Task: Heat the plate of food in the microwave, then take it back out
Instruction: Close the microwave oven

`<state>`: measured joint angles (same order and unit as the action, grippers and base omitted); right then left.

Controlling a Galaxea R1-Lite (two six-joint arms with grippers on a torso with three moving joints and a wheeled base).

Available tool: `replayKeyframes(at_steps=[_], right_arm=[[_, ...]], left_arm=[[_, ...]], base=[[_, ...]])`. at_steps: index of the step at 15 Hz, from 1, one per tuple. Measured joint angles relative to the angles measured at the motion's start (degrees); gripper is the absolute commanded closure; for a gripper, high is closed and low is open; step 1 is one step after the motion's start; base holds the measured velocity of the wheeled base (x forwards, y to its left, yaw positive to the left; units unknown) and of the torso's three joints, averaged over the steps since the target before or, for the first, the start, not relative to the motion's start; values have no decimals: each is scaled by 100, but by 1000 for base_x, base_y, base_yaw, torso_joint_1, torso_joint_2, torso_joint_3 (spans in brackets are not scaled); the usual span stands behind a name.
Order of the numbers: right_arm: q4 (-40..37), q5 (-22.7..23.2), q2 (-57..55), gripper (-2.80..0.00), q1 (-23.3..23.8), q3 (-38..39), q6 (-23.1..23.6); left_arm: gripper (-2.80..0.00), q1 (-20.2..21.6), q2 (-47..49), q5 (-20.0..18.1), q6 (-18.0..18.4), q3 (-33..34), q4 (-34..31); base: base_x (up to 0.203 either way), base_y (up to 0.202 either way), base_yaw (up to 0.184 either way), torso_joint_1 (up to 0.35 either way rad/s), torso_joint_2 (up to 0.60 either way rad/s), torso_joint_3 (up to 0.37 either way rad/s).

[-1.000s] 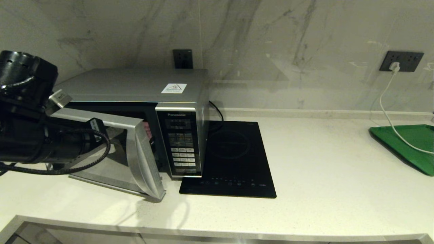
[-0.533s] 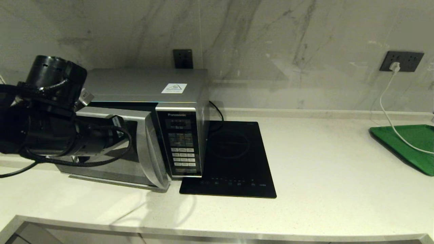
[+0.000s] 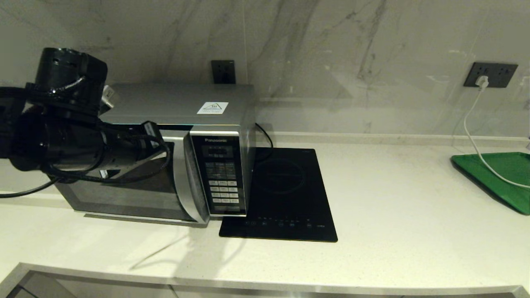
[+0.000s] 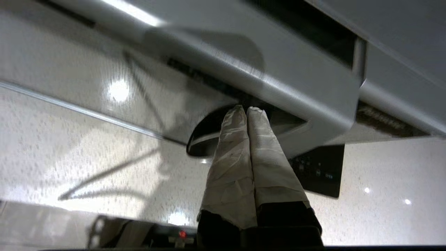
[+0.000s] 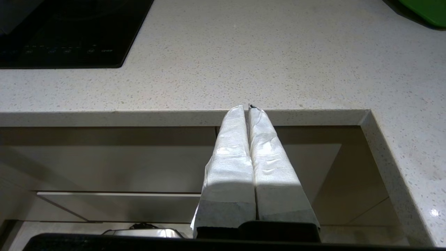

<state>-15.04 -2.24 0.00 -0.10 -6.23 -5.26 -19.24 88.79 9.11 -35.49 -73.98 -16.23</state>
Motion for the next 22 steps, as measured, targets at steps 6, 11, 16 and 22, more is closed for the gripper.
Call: replayKeyframes(at_steps=[6, 11, 16, 22], right_arm=[[0, -4, 0, 0, 2, 0, 2], [0, -4, 0, 0, 0, 0, 0], [0, -4, 0, 0, 5, 0, -3], [0, -3, 0, 0, 2, 0, 0]], left_arm=[[0, -46, 174, 50, 36, -359, 232], [0, -57, 242, 67, 31, -369, 525], [0, -290, -222, 45, 57, 247, 189], [0, -1059, -1079, 63, 873, 1741, 90]], base=[[0, 0, 0, 0, 0, 0], [0, 0, 0, 0, 0, 0], [0, 0, 0, 0, 0, 0], [0, 0, 0, 0, 0, 0]])
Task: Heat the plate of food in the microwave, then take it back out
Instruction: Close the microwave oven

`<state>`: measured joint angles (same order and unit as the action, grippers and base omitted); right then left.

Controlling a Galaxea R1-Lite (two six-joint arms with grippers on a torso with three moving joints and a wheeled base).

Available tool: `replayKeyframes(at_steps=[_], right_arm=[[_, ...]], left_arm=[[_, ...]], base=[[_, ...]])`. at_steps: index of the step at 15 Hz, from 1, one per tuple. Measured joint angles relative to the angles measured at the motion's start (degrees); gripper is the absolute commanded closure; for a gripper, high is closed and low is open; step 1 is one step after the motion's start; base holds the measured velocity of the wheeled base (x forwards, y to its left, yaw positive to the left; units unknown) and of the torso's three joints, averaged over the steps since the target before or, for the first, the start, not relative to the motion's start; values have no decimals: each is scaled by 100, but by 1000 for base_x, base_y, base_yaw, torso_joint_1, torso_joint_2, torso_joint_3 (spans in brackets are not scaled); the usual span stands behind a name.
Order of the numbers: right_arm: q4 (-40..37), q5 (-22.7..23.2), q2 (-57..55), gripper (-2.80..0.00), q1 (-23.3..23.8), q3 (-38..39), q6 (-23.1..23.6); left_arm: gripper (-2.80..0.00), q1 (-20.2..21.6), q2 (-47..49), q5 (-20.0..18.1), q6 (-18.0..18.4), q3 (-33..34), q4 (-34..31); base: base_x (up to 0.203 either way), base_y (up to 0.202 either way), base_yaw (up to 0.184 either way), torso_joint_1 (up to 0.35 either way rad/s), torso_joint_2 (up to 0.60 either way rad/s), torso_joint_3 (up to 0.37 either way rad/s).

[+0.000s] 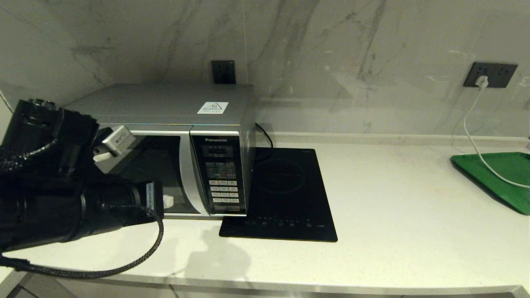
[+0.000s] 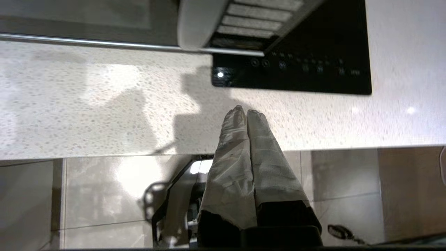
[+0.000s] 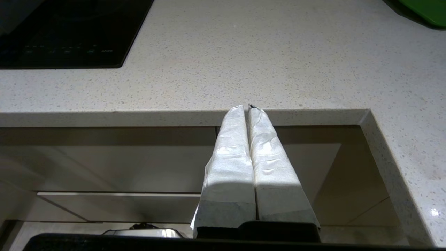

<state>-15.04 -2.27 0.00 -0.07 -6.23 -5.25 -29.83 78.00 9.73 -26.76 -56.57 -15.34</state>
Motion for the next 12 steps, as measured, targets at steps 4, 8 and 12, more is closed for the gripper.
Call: replayKeyframes(at_steps=[4, 8, 12], right_arm=[[2, -1, 0, 0, 0, 0, -1], [2, 1, 0, 0, 2, 0, 0], [2, -1, 0, 0, 0, 0, -1]], left_arm=[[0, -292, 470, 361, 187, 394, 674], [0, -949, 1466, 1213, 201, 795, 2086], [0, -1239, 2284, 1248, 101, 859, 2496]], base=[[0, 0, 0, 0, 0, 0], [0, 0, 0, 0, 0, 0], [0, 0, 0, 0, 0, 0]])
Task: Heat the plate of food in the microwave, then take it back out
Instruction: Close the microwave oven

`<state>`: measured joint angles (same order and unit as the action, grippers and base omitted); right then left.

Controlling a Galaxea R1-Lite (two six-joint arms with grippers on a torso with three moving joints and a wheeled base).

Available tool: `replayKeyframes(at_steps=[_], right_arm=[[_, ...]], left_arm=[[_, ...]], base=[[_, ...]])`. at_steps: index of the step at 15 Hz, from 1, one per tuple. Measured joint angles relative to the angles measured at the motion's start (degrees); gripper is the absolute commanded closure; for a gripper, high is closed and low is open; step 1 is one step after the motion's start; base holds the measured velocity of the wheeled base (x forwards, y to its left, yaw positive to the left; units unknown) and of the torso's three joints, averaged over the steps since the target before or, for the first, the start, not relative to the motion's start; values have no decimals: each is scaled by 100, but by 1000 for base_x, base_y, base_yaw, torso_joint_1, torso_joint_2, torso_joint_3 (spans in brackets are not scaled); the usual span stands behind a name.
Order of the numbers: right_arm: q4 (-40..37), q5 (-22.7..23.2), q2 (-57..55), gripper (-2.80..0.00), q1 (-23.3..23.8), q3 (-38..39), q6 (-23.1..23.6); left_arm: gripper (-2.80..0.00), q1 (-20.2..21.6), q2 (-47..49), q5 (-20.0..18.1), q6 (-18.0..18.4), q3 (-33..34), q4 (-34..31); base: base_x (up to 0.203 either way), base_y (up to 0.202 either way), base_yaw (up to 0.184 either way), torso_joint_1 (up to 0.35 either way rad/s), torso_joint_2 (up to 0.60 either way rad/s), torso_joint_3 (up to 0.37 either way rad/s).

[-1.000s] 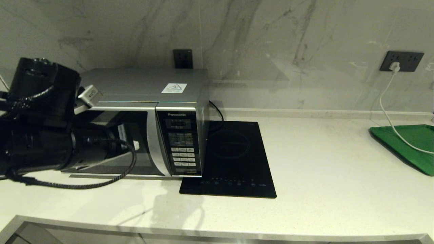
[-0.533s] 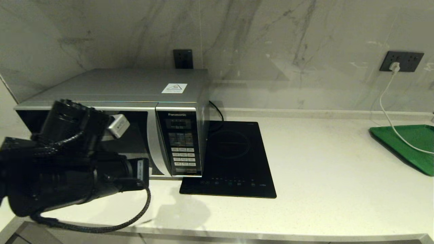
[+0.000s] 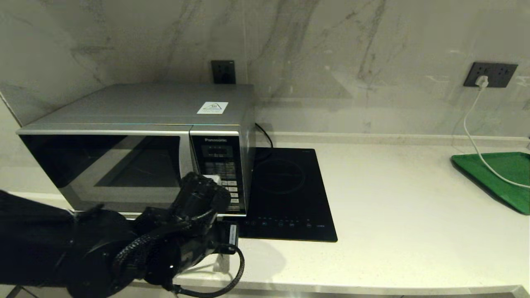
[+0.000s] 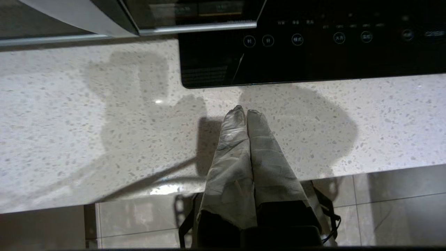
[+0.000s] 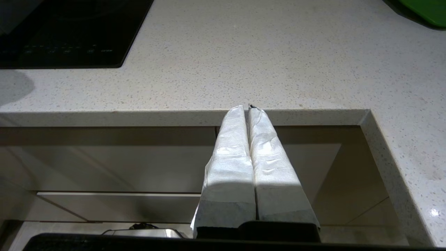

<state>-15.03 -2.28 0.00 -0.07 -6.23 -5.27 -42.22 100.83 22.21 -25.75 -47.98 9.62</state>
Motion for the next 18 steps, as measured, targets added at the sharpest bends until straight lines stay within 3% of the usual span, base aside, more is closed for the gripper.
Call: replayKeyframes(at_steps=[3, 8, 14, 18], right_arm=[[1, 0, 0, 0, -2, 0, 0], [1, 2, 0, 0, 0, 0, 1], [-2, -2, 0, 0, -2, 0, 1], [-1, 2, 0, 0, 0, 0, 0]], left_arm=[[0, -11, 426, 20, -187, -4, 175], [0, 168, 971, 9, -200, -454, 242], [0, 486, 1498, 13, 98, -679, 960], [0, 636, 1642, 6, 151, -847, 1014]], base=[[0, 0, 0, 0, 0, 0], [0, 0, 0, 0, 0, 0], [0, 0, 0, 0, 0, 0], [0, 0, 0, 0, 0, 0]])
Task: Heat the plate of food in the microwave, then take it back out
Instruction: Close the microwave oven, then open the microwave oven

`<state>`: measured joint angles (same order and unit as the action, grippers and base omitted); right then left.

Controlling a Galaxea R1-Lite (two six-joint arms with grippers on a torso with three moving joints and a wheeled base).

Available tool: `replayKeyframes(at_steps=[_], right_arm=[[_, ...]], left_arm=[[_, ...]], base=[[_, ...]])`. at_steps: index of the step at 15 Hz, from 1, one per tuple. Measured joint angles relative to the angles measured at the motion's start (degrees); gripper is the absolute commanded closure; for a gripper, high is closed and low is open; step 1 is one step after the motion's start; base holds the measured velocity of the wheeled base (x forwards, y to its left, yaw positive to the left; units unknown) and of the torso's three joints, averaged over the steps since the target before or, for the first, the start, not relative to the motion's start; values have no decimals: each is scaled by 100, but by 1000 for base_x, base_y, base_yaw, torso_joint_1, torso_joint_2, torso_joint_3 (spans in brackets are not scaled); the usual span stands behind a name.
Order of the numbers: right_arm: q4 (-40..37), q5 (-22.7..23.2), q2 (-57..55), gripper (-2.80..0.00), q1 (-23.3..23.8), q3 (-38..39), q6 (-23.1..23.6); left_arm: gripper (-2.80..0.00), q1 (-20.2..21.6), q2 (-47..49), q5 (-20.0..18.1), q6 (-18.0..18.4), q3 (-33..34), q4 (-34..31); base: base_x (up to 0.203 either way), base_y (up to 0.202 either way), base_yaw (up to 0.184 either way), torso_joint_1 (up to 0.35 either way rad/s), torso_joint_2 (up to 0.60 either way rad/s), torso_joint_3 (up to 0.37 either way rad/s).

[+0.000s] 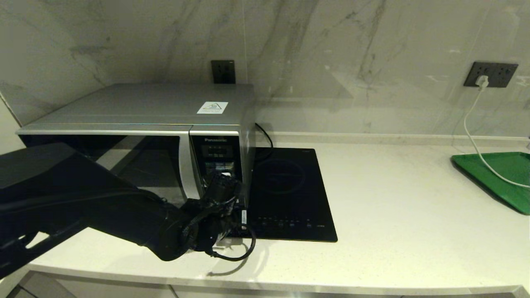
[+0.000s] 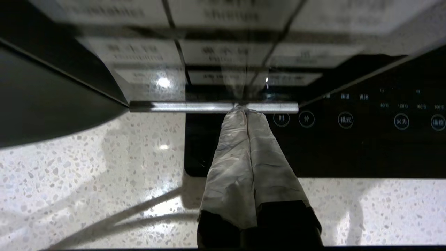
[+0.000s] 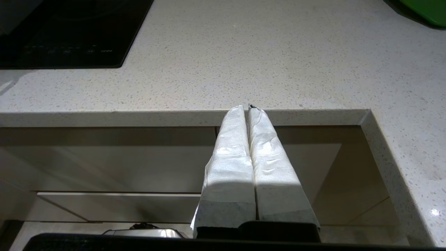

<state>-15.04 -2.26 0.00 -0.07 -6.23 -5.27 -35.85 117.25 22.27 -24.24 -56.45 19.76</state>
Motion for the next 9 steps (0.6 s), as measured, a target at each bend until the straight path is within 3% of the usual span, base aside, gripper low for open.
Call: replayKeyframes(at_steps=[9], right_arm=[[0, 0, 0, 0, 0, 0, -1]], left_arm=[[0, -24, -121, 16, 4, -35, -4]], base=[[0, 0, 0, 0, 0, 0]])
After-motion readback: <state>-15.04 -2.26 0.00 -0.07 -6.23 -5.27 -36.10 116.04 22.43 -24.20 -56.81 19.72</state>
